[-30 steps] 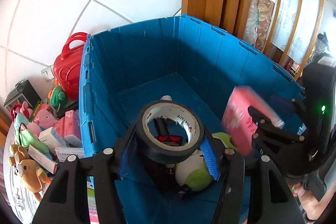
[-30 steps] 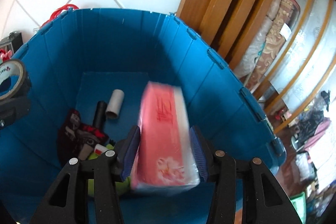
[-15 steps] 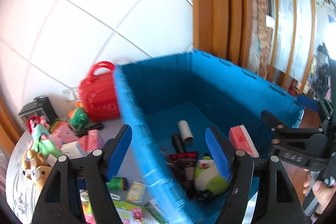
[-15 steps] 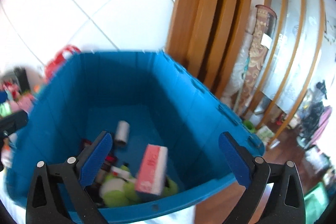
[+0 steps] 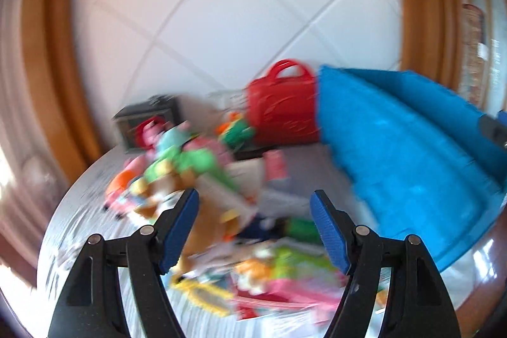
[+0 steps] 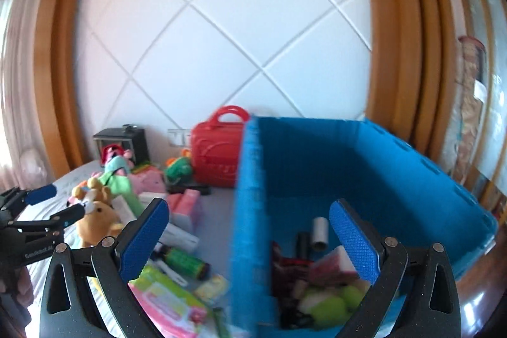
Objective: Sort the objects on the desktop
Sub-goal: 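Move both grippers back to the pile on the bed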
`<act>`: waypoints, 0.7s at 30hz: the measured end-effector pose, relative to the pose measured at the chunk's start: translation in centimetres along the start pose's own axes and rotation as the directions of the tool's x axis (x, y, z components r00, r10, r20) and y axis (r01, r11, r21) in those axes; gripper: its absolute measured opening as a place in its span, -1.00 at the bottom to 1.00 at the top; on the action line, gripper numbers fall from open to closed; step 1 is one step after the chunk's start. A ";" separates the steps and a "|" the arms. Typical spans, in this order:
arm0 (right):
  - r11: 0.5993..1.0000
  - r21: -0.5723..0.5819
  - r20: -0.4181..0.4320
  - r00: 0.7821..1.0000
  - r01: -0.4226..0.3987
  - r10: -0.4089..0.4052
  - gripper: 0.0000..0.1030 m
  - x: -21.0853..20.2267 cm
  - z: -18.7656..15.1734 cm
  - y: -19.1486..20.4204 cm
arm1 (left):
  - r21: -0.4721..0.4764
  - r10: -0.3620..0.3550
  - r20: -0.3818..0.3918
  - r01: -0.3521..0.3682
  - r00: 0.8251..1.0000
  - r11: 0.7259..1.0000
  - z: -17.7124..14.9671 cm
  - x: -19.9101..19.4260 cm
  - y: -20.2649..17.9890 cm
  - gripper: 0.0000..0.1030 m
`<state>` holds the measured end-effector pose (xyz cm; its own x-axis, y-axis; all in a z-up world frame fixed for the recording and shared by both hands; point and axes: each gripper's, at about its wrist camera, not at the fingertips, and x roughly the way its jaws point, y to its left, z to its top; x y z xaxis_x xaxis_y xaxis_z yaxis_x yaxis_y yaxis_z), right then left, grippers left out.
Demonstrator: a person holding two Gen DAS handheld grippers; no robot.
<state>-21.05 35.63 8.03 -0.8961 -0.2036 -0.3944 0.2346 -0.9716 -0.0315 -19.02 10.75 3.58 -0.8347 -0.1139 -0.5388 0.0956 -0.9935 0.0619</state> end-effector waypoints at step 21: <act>0.986 -0.063 -0.454 0.884 -0.154 0.109 1.00 10.6 -12.9 12.5 | -0.040 0.072 -0.386 -0.094 0.920 0.995 -15.4 11.3 10.8 0.40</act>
<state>-22.77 22.90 -8.37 -0.5956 -0.2307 -0.7694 0.3930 -0.9191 -0.0287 -19.06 -1.30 -14.73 -0.5511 -0.1759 -0.8157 0.1957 -0.9775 0.0785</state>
